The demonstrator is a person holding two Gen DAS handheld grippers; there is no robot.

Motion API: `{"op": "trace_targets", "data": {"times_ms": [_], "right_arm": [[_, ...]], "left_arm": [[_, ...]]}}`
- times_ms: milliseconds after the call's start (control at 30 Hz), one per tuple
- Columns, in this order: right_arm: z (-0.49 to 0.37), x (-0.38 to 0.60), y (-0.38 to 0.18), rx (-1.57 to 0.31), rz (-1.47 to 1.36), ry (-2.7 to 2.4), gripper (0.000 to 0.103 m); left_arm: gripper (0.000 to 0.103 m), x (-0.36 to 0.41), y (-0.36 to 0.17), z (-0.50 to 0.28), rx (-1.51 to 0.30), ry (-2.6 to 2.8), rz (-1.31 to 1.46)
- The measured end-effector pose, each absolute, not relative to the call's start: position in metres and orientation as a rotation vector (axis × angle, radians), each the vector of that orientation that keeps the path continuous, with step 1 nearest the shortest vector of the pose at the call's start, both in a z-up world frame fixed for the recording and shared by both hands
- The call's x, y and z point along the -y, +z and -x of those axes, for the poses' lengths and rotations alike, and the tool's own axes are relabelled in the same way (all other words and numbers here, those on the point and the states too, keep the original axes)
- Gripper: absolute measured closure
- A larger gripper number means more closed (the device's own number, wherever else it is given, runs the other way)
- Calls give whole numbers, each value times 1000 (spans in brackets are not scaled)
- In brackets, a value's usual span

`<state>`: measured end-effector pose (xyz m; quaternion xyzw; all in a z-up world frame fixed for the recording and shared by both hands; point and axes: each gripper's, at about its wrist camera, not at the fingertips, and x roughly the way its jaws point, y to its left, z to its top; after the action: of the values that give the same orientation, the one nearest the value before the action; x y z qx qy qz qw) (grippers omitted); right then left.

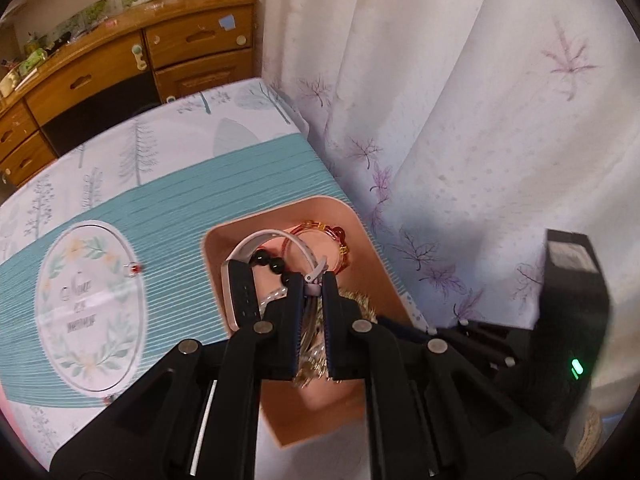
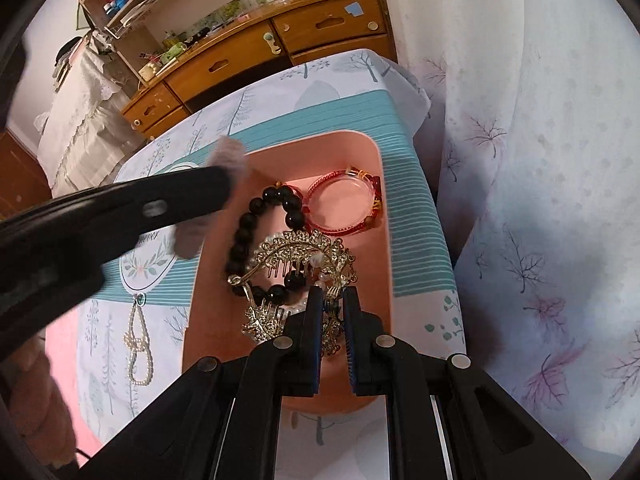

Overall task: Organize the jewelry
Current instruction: 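Carry the watch and hair comb into the peach tray and open both tools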

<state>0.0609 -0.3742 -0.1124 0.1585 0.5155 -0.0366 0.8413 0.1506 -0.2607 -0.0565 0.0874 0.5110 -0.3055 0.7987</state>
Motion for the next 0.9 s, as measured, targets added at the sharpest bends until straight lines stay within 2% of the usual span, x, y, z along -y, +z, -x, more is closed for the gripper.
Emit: {"op": "trace_targets", "data": {"times_ms": [300, 600, 667, 733, 900], "right_arm": [[-66, 375, -112, -1068, -337, -43, 91], [-66, 371, -109, -1063, -323, -48, 90], [-65, 372, -109, -1064, -328, -49, 90], [-66, 372, -109, -1064, -330, -51, 90], [-63, 371, -106, -1065, -327, -64, 90]], "left_arm": [[96, 282, -103, -165, -1145, -623, -236], [92, 275, -101, -168, -1167, -638, -226], [82, 270, -97, -168, -1169, -641, -211], [60, 263, -92, -168, -1158, -641, -190], [58, 246, -78, -166, -1141, -632, -160]]}}
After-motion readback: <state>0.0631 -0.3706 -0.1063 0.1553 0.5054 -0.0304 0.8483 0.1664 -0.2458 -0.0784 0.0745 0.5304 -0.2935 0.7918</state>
